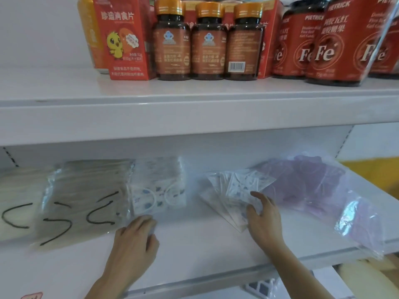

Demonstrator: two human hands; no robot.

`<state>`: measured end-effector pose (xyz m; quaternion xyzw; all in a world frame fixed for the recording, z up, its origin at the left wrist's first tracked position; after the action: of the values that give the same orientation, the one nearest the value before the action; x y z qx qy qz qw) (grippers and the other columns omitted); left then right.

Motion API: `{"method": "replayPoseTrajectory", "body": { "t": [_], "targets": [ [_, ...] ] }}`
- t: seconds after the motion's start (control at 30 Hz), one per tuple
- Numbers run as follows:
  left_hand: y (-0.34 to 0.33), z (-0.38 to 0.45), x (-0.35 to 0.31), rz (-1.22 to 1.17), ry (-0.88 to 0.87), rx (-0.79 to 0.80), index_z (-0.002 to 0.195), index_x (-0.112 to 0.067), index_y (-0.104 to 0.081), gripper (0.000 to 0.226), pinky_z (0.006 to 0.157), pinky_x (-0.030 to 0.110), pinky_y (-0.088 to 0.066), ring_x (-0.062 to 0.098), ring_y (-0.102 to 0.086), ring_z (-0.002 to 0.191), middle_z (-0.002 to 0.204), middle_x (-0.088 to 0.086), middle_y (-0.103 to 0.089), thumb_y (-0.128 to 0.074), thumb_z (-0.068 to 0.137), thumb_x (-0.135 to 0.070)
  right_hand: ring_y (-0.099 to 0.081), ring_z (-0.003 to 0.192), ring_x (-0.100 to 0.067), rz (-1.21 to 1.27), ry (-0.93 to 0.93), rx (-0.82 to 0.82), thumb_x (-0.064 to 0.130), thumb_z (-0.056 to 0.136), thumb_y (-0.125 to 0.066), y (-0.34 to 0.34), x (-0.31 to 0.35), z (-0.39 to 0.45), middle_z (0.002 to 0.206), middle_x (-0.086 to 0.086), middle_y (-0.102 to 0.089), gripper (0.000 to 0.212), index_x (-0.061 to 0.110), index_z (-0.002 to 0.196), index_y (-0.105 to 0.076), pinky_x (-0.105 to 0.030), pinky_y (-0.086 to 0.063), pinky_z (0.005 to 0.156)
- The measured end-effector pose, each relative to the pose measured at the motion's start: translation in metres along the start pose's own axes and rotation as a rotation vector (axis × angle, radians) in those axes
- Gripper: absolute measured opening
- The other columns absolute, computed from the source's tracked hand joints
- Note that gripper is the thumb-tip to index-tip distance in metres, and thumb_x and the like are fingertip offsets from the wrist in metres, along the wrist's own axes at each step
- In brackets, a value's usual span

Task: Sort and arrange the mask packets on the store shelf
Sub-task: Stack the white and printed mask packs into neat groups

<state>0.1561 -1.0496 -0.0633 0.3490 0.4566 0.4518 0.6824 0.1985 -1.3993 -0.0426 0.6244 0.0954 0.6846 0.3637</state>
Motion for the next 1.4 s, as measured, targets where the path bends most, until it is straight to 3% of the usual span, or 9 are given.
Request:
{"method": "replayPoseTrajectory", "body": {
  "t": [0.33,0.43,0.7,0.8,0.87,1.07,1.23,1.3,1.4],
  "targets": [
    [-0.022,0.005,-0.061,-0.041,0.002,0.006,0.106,-0.029,-0.072,0.042,0.085,0.044,-0.050,0.019,-0.063,0.115,0.123,-0.008,-0.064,-0.049,0.073,-0.041,-0.053,0.130,-0.031,-0.075,-0.008,0.059,0.019,0.087,-0.065,-0.011,-0.010,0.014,0.153,-0.006,-0.044,0.053,0.026,0.138,-0.058,-0.039,-0.046,0.103],
    [-0.048,0.027,-0.131,-0.058,0.002,0.260,0.131,-0.029,-0.055,0.047,0.111,0.052,-0.029,0.014,-0.033,0.145,0.151,-0.010,-0.039,-0.042,0.090,-0.049,-0.047,0.137,-0.036,-0.209,0.114,0.125,0.036,0.093,-0.058,-0.016,-0.007,0.024,0.160,-0.014,-0.035,0.056,0.027,0.148,-0.048,-0.043,-0.040,0.111],
    [-0.086,0.087,-0.193,0.013,0.070,0.605,0.158,-0.032,-0.014,0.055,0.118,0.066,-0.006,0.028,-0.003,0.155,0.168,0.011,-0.006,-0.028,0.106,-0.047,-0.054,0.129,-0.027,-0.289,0.291,0.266,0.055,0.088,-0.018,-0.011,-0.011,0.030,0.148,-0.003,-0.051,0.069,0.030,0.142,-0.053,-0.040,-0.041,0.107],
    [-0.080,0.107,-0.198,-0.737,0.400,0.421,0.132,-0.027,-0.052,0.055,0.112,0.054,-0.038,0.025,-0.057,0.125,0.136,0.000,-0.061,-0.053,0.090,-0.064,-0.061,0.113,-0.022,-0.221,0.296,0.228,0.046,0.091,-0.027,-0.010,-0.009,0.030,0.134,0.003,-0.059,0.055,0.030,0.134,-0.057,-0.038,-0.047,0.096],
    [-0.077,0.119,-0.199,-1.010,0.585,0.274,0.119,-0.020,-0.058,0.048,0.090,0.040,-0.055,0.019,-0.068,0.099,0.115,0.004,-0.070,-0.070,0.082,-0.048,-0.063,0.105,-0.021,-0.172,0.304,0.208,0.041,0.092,-0.028,-0.008,-0.008,0.028,0.126,0.006,-0.061,0.050,0.028,0.126,-0.062,-0.038,-0.049,0.090],
    [-0.092,0.131,-0.183,-0.909,0.738,0.201,0.089,-0.005,-0.072,0.061,0.065,0.051,-0.063,0.031,-0.075,0.075,0.083,0.015,-0.076,-0.079,0.037,-0.037,-0.059,0.116,0.000,0.059,0.193,0.218,0.020,0.092,-0.055,0.000,-0.018,0.033,0.131,0.021,-0.060,0.025,0.029,0.104,-0.076,-0.023,-0.045,0.096],
    [-0.077,0.096,-0.178,-1.168,0.813,0.088,0.096,-0.005,-0.073,0.045,0.068,0.059,-0.061,0.036,-0.075,0.077,0.089,0.020,-0.076,-0.089,0.056,-0.020,-0.063,0.106,-0.002,0.421,0.092,0.096,0.020,0.091,-0.059,0.015,-0.021,0.031,0.127,0.014,-0.057,0.033,0.041,0.117,-0.060,-0.033,-0.055,0.093],
    [-0.070,0.074,-0.176,-1.321,0.824,0.017,0.102,-0.007,-0.073,0.046,0.075,0.065,-0.059,0.041,-0.074,0.084,0.095,0.022,-0.075,-0.086,0.060,-0.018,-0.065,0.107,-0.002,0.579,0.019,0.063,0.014,0.095,-0.065,0.021,-0.022,0.028,0.128,0.010,-0.059,0.041,0.038,0.127,-0.055,-0.021,-0.055,0.086],
    [-0.054,0.058,-0.188,-1.493,0.703,-0.023,0.113,-0.004,-0.068,0.030,0.087,0.054,-0.057,0.040,-0.073,0.093,0.104,0.021,-0.075,-0.074,0.084,0.000,-0.068,0.110,-0.005,0.827,-0.110,0.194,0.038,0.084,-0.077,0.019,-0.020,0.025,0.135,0.010,-0.058,0.066,0.034,0.142,-0.046,-0.023,-0.056,0.083]
  ]
}}
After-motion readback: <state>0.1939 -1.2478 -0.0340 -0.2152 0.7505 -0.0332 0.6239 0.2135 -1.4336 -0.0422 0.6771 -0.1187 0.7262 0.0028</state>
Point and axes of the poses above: each hand's wrist, its own z-axis towards the middle knuckle, its own y-axis out of the back of the hand, x = y × z, the point moved 5 cm from there along z, towards the middle knuckle
